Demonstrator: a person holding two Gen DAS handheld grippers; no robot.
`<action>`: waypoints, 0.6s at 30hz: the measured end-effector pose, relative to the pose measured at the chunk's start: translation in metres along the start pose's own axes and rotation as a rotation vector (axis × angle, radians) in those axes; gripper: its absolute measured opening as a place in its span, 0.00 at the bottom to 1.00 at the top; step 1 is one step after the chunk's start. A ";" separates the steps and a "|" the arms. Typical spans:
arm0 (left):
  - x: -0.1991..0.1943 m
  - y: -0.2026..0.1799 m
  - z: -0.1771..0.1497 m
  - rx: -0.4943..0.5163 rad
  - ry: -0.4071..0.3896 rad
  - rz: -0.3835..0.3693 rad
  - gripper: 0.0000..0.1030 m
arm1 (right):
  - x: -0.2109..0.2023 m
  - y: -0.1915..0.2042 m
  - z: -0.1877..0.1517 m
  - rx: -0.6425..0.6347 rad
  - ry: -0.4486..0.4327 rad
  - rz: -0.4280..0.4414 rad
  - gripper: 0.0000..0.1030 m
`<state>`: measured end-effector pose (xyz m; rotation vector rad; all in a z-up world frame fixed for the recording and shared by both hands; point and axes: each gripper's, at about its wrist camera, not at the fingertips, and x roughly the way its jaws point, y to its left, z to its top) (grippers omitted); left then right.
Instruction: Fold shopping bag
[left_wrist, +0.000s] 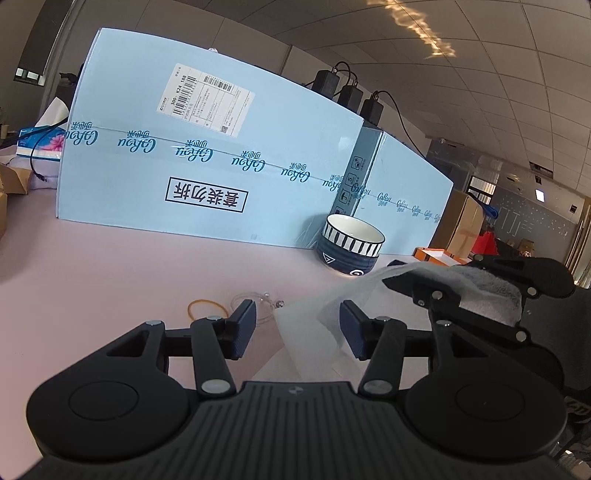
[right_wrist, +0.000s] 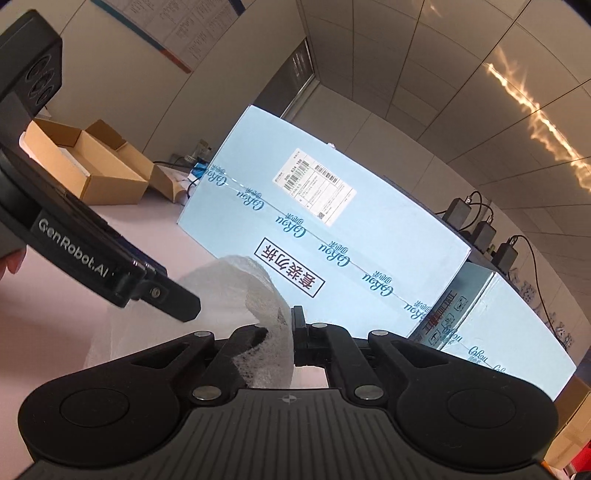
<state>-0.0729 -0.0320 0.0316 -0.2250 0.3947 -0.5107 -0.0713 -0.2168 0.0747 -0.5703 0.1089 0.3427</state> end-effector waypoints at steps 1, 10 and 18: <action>0.001 -0.001 -0.001 0.006 0.006 0.002 0.49 | -0.003 -0.001 0.004 0.002 -0.022 -0.007 0.01; 0.006 0.003 -0.003 0.010 0.016 0.055 0.49 | -0.045 0.006 0.037 0.017 -0.212 -0.016 0.01; -0.006 0.013 0.001 -0.056 -0.047 0.019 0.04 | -0.069 -0.009 0.051 0.071 -0.251 -0.006 0.01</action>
